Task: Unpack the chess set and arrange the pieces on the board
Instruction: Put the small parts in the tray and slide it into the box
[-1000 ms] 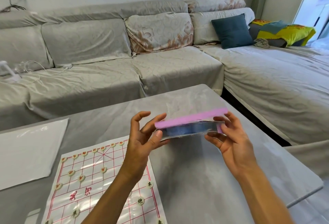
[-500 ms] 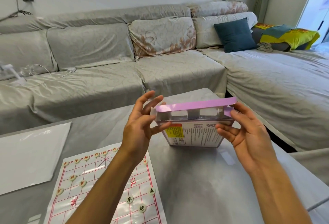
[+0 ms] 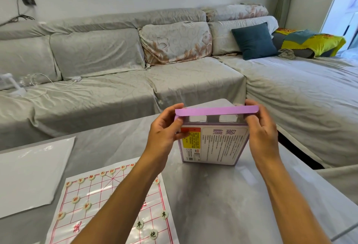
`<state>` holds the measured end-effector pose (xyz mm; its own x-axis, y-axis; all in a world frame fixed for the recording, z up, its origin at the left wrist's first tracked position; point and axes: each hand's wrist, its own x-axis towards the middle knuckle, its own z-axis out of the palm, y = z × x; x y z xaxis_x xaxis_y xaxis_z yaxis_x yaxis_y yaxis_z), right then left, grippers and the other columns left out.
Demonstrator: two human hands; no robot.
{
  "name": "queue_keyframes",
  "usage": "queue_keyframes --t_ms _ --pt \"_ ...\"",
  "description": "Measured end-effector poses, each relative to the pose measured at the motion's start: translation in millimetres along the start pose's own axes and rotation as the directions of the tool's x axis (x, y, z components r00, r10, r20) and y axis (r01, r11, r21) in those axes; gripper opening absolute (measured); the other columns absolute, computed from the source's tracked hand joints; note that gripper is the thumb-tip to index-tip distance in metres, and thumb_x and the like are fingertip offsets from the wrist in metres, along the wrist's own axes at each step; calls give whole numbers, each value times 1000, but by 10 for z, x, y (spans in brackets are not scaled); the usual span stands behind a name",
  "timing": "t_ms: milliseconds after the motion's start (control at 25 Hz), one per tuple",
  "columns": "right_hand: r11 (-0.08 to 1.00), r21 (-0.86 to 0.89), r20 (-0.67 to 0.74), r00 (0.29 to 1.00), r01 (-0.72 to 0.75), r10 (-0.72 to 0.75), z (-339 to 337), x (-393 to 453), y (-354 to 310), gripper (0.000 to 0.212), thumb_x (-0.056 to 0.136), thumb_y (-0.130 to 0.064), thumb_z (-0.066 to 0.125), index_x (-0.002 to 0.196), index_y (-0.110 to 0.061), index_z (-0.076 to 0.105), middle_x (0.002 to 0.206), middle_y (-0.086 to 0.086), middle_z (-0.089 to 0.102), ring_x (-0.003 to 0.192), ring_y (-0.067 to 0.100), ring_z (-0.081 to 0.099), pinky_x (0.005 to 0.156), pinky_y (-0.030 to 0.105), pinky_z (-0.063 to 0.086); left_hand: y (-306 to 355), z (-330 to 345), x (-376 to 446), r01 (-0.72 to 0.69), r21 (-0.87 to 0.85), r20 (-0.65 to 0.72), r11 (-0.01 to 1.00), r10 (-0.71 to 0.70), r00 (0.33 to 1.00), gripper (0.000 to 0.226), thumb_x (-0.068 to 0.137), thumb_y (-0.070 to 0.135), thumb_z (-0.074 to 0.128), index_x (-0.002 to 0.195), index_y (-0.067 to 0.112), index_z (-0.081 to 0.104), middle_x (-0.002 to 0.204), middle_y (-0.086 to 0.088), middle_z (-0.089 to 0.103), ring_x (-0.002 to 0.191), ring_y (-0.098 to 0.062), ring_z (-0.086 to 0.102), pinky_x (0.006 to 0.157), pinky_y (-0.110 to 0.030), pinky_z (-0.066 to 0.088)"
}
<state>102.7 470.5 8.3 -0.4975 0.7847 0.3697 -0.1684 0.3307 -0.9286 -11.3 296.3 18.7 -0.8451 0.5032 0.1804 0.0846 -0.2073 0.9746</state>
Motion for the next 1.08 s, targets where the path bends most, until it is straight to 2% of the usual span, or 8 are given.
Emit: queue_keyframes --t_ms 120,240,400,560,640,720,800,1080 --pt "945 326 86 995 11 -41 54 59 -15 33 91 -1 46 104 -27 62 101 -4 67 84 7 63 67 20 51 -25 -4 15 -59 26 -23 998 60 998 22 93 12 58 113 21 62 107 3 71 101 -16 67 82 -39 58" --pt "882 471 206 972 2 -111 3 58 78 31 78 -2 48 100 -17 64 97 0 66 83 11 61 70 20 50 -102 -42 1 -93 97 1 991 94 996 23 90 10 63 111 21 64 109 3 69 106 -18 64 89 -43 56" --pt "901 432 210 969 25 -128 0 39 137 15 90 -6 56 102 -14 61 95 -2 66 82 12 61 70 21 51 -159 -62 -7 -133 75 24 988 132 991 26 90 22 63 116 23 61 110 3 68 108 -20 64 84 -37 57" --pt "898 438 193 972 35 -132 0 59 155 14 83 -18 60 97 -15 62 109 6 64 94 12 62 77 22 52 -142 -14 -12 -191 155 8 969 192 981 21 93 16 57 111 26 63 110 3 67 106 -13 64 76 -28 58" --pt "900 434 211 965 51 -157 -32 72 193 17 81 -28 64 96 -18 64 115 10 62 105 18 60 86 29 50 -139 -5 -19 -217 176 26 960 216 976 22 94 15 55 110 28 63 112 4 65 108 -11 62 75 -25 57" --pt "906 419 227 959 59 -168 -48 78 218 23 81 -39 66 96 -20 66 118 10 62 116 25 55 94 36 46 -150 -24 -6 -220 170 38 960 217 975 23 95 16 54 111 30 63 113 4 65 108 -12 62 76 -25 57" --pt "908 414 230 958 62 -171 -49 86 223 28 80 -45 68 96 -22 67 119 9 62 119 25 54 94 36 46 -166 -40 24 -228 187 35 956 225 974 23 95 18 52 111 32 62 114 4 65 107 -14 63 77 -26 57" --pt "901 426 230 954 79 -193 -24 124 258 24 79 -46 70 93 -26 68 118 3 62 121 22 52 98 38 43 -166 -2 82 -237 197 -2 951 242 970 18 97 18 52 108 23 65 110 0 67 104 -20 65 75 -30 59"
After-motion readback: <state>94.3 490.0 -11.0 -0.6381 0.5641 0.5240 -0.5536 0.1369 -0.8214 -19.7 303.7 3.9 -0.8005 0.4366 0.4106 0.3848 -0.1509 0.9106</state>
